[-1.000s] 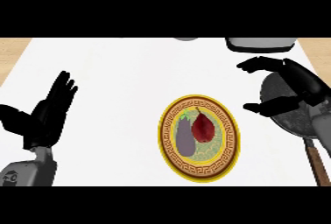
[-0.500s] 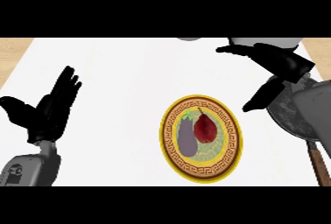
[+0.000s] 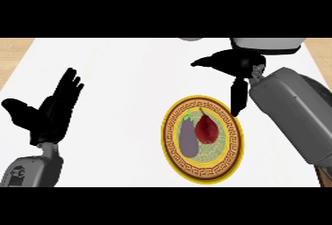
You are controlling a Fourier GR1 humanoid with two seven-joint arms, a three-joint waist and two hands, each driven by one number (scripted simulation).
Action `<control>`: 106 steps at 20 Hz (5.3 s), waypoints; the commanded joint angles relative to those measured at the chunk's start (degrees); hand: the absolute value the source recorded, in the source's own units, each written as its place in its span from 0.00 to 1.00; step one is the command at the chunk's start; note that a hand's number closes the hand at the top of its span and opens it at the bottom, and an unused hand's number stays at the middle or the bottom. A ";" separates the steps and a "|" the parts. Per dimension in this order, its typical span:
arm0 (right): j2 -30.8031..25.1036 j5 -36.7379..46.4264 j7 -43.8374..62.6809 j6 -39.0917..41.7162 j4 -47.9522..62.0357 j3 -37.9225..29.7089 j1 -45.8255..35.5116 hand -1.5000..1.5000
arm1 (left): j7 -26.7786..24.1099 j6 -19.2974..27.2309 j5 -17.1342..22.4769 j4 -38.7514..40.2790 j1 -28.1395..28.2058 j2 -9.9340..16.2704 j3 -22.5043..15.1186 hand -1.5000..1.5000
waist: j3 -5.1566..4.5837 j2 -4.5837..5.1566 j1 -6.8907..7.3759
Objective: Pick the pear from the plate and place it in the pan
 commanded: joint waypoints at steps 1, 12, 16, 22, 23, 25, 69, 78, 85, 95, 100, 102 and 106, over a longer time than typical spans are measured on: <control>1.35 0.80 3.06 10.39 4.47 4.09 -2.63 0.00 | 0.08 -0.64 1.01 0.25 -1.23 0.23 0.97 0.50 | -0.03 -0.03 -0.34; 2.17 9.61 4.72 15.45 -4.76 8.22 -1.01 0.00 | 1.39 -2.61 2.03 1.13 -1.53 2.56 4.39 0.50 | 0.05 -0.15 -1.25; 6.07 12.15 8.12 16.26 -7.82 7.53 0.18 0.00 | 1.38 -1.72 0.21 -2.28 1.47 0.39 2.02 0.50 | 0.06 -0.25 -1.09; 13.57 14.93 13.69 16.32 -9.27 5.58 3.24 0.00 | 3.01 -3.59 1.50 -3.38 1.11 2.17 4.40 0.50 | 0.05 -0.24 -1.12; 13.17 16.99 10.82 13.66 -8.01 6.30 4.17 0.00 | 2.41 -0.66 -1.09 -0.16 -1.89 -0.37 2.81 0.50 | 0.06 -0.15 -1.26; 16.47 16.58 16.53 18.02 -11.91 5.29 5.85 0.00 | 1.43 -1.90 -0.21 -1.74 1.36 -0.45 3.20 0.50 | 0.05 -0.30 -1.40; 23.04 43.01 -12.84 -8.13 22.85 2.86 9.67 1.00 | -0.44 -4.79 -1.44 2.01 -0.87 -2.43 5.52 0.50 | 0.07 -0.03 -1.03; 20.58 42.85 -13.42 -9.60 14.60 -2.52 9.35 1.00 | 0.32 -4.30 -2.08 -0.76 1.53 -2.16 5.90 0.50 | 0.07 -0.33 -1.40; 22.80 42.06 13.52 -26.72 5.97 -16.87 17.19 1.00 | -0.14 -3.24 -2.07 -0.76 3.42 -1.87 7.42 0.50 | 0.10 -1.75 -5.54; 22.22 55.22 31.28 -22.99 -28.69 -8.07 20.16 1.00 | 1.07 -1.16 -4.75 0.56 0.17 -3.55 4.88 0.50 | 0.04 -1.00 -3.94; 20.61 53.45 34.26 -14.60 -40.61 -13.14 21.91 1.00 | 1.38 -4.98 -2.05 -1.01 1.76 -1.25 6.40 0.50 | 0.06 -0.44 -2.01; 20.63 53.35 34.76 -13.64 -42.37 -14.82 21.65 1.00 | 0.32 -4.12 -2.52 1.44 -0.85 -2.85 5.61 0.50 | 0.06 -0.32 -1.93; 13.90 49.56 29.09 -17.05 -40.30 -25.15 21.05 1.00 | 6.28 -1.91 -3.41 -5.84 0.75 -3.27 4.23 0.50 | 0.09 -0.31 -1.60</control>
